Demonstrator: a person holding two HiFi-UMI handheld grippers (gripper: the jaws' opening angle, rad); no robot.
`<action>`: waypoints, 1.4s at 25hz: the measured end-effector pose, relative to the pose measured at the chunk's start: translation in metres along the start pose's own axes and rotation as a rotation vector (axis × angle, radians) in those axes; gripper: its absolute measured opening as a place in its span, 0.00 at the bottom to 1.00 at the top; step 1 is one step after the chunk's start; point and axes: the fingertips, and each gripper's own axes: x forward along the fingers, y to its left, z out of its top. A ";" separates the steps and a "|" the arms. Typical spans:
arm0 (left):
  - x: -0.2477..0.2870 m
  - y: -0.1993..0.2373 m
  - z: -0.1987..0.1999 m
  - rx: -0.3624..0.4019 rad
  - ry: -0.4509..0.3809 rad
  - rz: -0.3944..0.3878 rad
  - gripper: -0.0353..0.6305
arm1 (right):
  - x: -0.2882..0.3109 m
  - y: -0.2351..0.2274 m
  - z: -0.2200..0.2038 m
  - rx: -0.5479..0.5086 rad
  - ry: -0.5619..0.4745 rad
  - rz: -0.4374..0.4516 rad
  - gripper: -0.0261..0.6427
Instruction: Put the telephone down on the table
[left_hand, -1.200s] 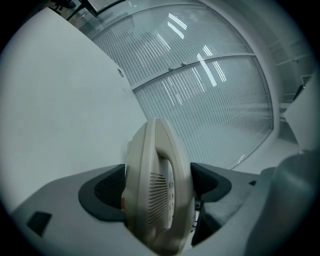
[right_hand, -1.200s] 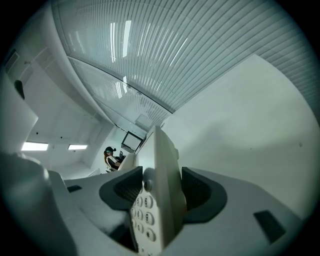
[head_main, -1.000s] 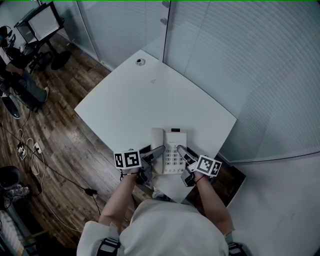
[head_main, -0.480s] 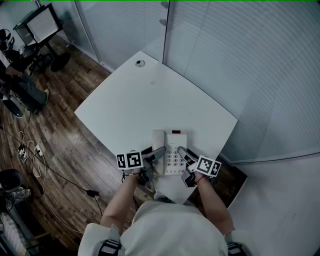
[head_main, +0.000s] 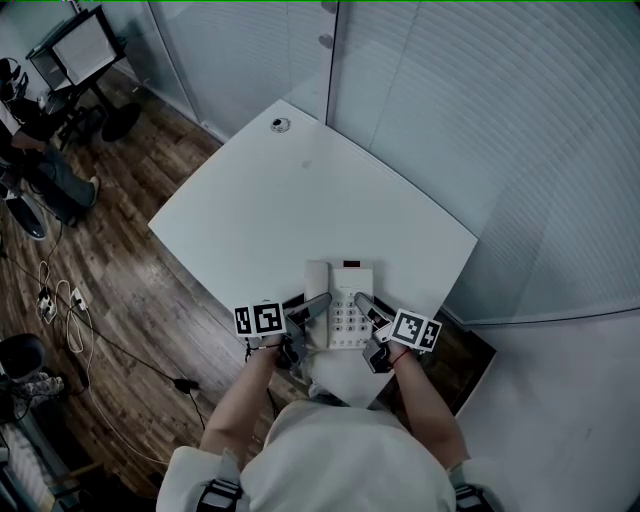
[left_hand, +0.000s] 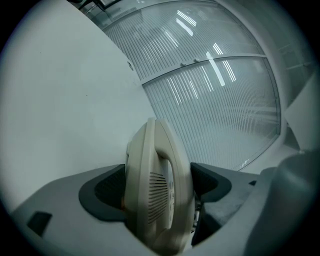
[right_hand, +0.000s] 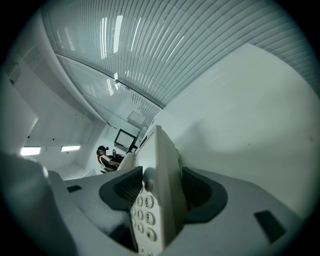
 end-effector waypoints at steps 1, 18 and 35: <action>0.001 0.001 0.001 -0.001 -0.001 0.001 0.66 | 0.001 0.000 0.001 0.001 0.002 -0.001 0.42; 0.000 0.003 0.002 0.007 -0.036 0.039 0.66 | 0.001 -0.005 -0.002 -0.005 0.017 -0.048 0.42; -0.031 -0.019 -0.002 0.050 -0.202 0.064 0.66 | -0.022 0.010 0.002 -0.070 -0.044 -0.008 0.42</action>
